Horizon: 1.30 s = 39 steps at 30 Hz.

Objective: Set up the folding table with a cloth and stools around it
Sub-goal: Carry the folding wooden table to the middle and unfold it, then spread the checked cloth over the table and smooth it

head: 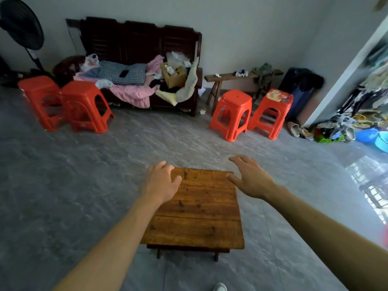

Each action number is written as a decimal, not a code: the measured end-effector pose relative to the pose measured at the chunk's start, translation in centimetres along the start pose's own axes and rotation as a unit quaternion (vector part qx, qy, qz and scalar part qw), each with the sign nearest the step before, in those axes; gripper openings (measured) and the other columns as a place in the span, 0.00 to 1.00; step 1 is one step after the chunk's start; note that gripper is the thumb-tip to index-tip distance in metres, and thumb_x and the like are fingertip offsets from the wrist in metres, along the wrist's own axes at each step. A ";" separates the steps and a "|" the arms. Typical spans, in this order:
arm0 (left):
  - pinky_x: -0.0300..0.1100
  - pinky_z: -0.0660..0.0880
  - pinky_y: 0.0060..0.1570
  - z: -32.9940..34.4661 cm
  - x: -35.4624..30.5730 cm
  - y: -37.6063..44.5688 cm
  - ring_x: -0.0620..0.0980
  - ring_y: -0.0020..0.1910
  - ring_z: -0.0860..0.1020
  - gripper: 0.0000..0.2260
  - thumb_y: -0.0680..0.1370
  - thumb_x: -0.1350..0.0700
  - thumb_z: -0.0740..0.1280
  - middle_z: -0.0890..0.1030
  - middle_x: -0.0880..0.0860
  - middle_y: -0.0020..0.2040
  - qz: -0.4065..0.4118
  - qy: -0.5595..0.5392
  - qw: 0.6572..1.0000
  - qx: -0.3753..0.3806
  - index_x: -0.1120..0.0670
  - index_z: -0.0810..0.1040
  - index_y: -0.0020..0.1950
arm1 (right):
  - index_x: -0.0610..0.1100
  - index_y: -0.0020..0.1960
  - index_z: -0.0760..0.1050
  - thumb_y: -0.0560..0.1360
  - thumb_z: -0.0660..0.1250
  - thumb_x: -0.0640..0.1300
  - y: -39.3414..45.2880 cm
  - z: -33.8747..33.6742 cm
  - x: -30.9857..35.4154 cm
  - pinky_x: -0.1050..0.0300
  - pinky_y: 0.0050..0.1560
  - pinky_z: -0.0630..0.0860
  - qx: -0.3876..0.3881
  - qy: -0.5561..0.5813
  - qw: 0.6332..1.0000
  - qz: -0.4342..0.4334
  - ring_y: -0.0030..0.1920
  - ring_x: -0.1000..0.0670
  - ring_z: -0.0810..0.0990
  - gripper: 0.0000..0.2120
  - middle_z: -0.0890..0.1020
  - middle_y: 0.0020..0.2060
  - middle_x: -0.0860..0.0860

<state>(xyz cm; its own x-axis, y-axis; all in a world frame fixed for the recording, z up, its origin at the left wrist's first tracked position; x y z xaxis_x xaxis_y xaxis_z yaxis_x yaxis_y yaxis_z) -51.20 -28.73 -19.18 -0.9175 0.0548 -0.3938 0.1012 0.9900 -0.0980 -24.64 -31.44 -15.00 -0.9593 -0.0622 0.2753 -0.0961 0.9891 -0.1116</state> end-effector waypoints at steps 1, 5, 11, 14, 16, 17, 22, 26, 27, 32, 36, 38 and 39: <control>0.50 0.62 0.71 0.0 -0.3 0.3 0.53 0.73 0.62 0.22 0.79 0.42 0.61 0.66 0.52 0.74 0.007 -0.005 1.000 0.000 0.51 0.72 0.70 | 0.49 0.75 0.60 0.78 0.62 0.59 -0.4 -0.3 -0.2 0.40 0.69 0.67 -0.002 -0.002 1.000 0.006 0.72 0.42 0.64 0.30 0.65 0.73 0.46; 0.51 0.63 0.71 0.0 -2.3 0.8 0.53 0.72 0.63 0.22 0.78 0.41 0.61 0.68 0.52 0.73 0.038 -0.020 0.999 -0.003 0.51 0.73 0.69 | 0.49 0.75 0.61 0.78 0.61 0.59 -1.9 -1.4 -1.4 0.43 0.70 0.66 -0.009 -0.014 1.000 0.026 0.72 0.44 0.65 0.29 0.66 0.73 0.47; 0.48 0.64 0.71 -0.1 -5.8 0.9 0.51 0.72 0.64 0.22 0.79 0.41 0.61 0.68 0.51 0.73 0.070 -0.010 0.997 -0.014 0.50 0.72 0.69 | 0.49 0.75 0.61 0.78 0.61 0.61 -3.7 -3.1 -3.5 0.44 0.71 0.65 -0.034 -0.005 0.998 0.051 0.73 0.45 0.64 0.31 0.66 0.73 0.47; 0.48 0.64 0.70 0.1 -8.0 1.0 0.51 0.72 0.65 0.22 0.79 0.42 0.61 0.68 0.50 0.73 0.081 -0.012 0.997 -0.009 0.50 0.72 0.70 | 0.49 0.75 0.60 0.78 0.61 0.61 -4.6 -3.9 -4.5 0.44 0.71 0.66 -0.046 0.007 0.998 0.052 0.72 0.45 0.64 0.31 0.66 0.73 0.48; 0.47 0.65 0.69 0.2 -9.5 1.0 0.51 0.72 0.65 0.22 0.79 0.42 0.61 0.68 0.51 0.73 0.089 -0.012 0.996 -0.011 0.51 0.72 0.70 | 0.50 0.75 0.60 0.78 0.61 0.61 -5.1 -4.1 -5.6 0.43 0.71 0.66 -0.046 0.018 0.998 0.048 0.72 0.46 0.65 0.31 0.66 0.73 0.48; 0.47 0.65 0.69 0.4 -10.2 0.8 0.51 0.72 0.65 0.22 0.79 0.42 0.62 0.69 0.50 0.72 0.090 -0.014 0.996 -0.013 0.51 0.72 0.70 | 0.50 0.75 0.60 0.78 0.61 0.61 -5.3 -4.2 -6.2 0.44 0.71 0.66 -0.044 0.024 0.998 0.045 0.72 0.46 0.65 0.31 0.66 0.73 0.48; 0.47 0.67 0.68 1.6 -12.4 -0.6 0.50 0.69 0.68 0.21 0.78 0.42 0.63 0.72 0.50 0.69 0.062 -0.024 0.998 -0.014 0.51 0.73 0.68 | 0.50 0.75 0.60 0.78 0.60 0.61 -5.0 -4.0 -9.0 0.44 0.71 0.66 -0.024 0.048 0.998 0.018 0.72 0.47 0.65 0.30 0.66 0.73 0.49; 0.48 0.68 0.67 2.2 -12.0 -3.8 0.51 0.69 0.68 0.22 0.78 0.42 0.62 0.71 0.50 0.70 -0.016 -0.023 0.999 -0.022 0.51 0.73 0.68 | 0.50 0.75 0.60 0.79 0.60 0.60 -3.8 -3.3 -9.6 0.42 0.70 0.66 0.007 0.065 0.997 -0.051 0.72 0.46 0.65 0.29 0.66 0.73 0.48; 0.47 0.68 0.68 2.3 -11.7 -5.2 0.51 0.69 0.68 0.22 0.79 0.43 0.62 0.70 0.50 0.70 -0.042 -0.034 0.998 -0.027 0.51 0.72 0.69 | 0.49 0.75 0.60 0.79 0.60 0.59 -3.5 -2.9 -9.3 0.42 0.70 0.67 0.017 0.069 0.995 -0.076 0.71 0.46 0.66 0.29 0.67 0.73 0.48; 0.46 0.66 0.67 1.3 -8.6 -13.4 0.51 0.68 0.68 0.21 0.78 0.43 0.62 0.71 0.51 0.70 -0.158 0.001 0.985 -0.067 0.52 0.72 0.68 | 0.49 0.75 0.61 0.79 0.60 0.58 -2.8 -1.5 -4.1 0.42 0.69 0.68 0.070 0.058 0.976 -0.199 0.70 0.45 0.67 0.28 0.69 0.70 0.47; 0.49 0.66 0.67 -1.7 -4.2 -21.1 0.54 0.68 0.68 0.21 0.78 0.43 0.63 0.71 0.51 0.69 -0.267 0.015 0.956 -0.119 0.52 0.73 0.68 | 0.48 0.75 0.62 0.79 0.60 0.58 -3.7 -0.4 3.7 0.44 0.69 0.67 0.091 0.057 0.944 -0.312 0.69 0.43 0.68 0.28 0.70 0.69 0.46; 0.49 0.66 0.67 -3.3 -1.7 -25.0 0.55 0.67 0.69 0.22 0.77 0.43 0.64 0.73 0.53 0.68 -0.309 0.009 0.938 -0.154 0.53 0.74 0.67 | 0.46 0.75 0.62 0.79 0.61 0.57 -4.7 0.1 8.0 0.47 0.70 0.66 0.099 0.051 0.925 -0.363 0.69 0.43 0.68 0.28 0.70 0.69 0.46; 0.49 0.67 0.66 -3.8 -0.4 -26.8 0.55 0.66 0.70 0.22 0.77 0.44 0.65 0.74 0.53 0.67 -0.327 0.002 0.930 -0.168 0.54 0.75 0.66 | 0.45 0.75 0.62 0.79 0.61 0.57 -5.3 0.5 10.2 0.47 0.70 0.66 0.101 0.049 0.916 -0.385 0.70 0.44 0.68 0.29 0.69 0.70 0.45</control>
<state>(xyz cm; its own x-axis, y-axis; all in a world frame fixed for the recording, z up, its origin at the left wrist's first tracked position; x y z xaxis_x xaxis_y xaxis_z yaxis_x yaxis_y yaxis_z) -54.98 -54.84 -12.91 -0.7417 -0.5741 -0.3467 -0.6049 0.7959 -0.0239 -34.01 -37.40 -12.09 -0.5593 -0.7083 0.4307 -0.7908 0.6118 -0.0209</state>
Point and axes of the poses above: each hand's wrist, its own y-axis towards the middle knuckle, its own z-axis out of the palm, x = y × z, the point moved 3 cm from there along y, towards the middle knuckle
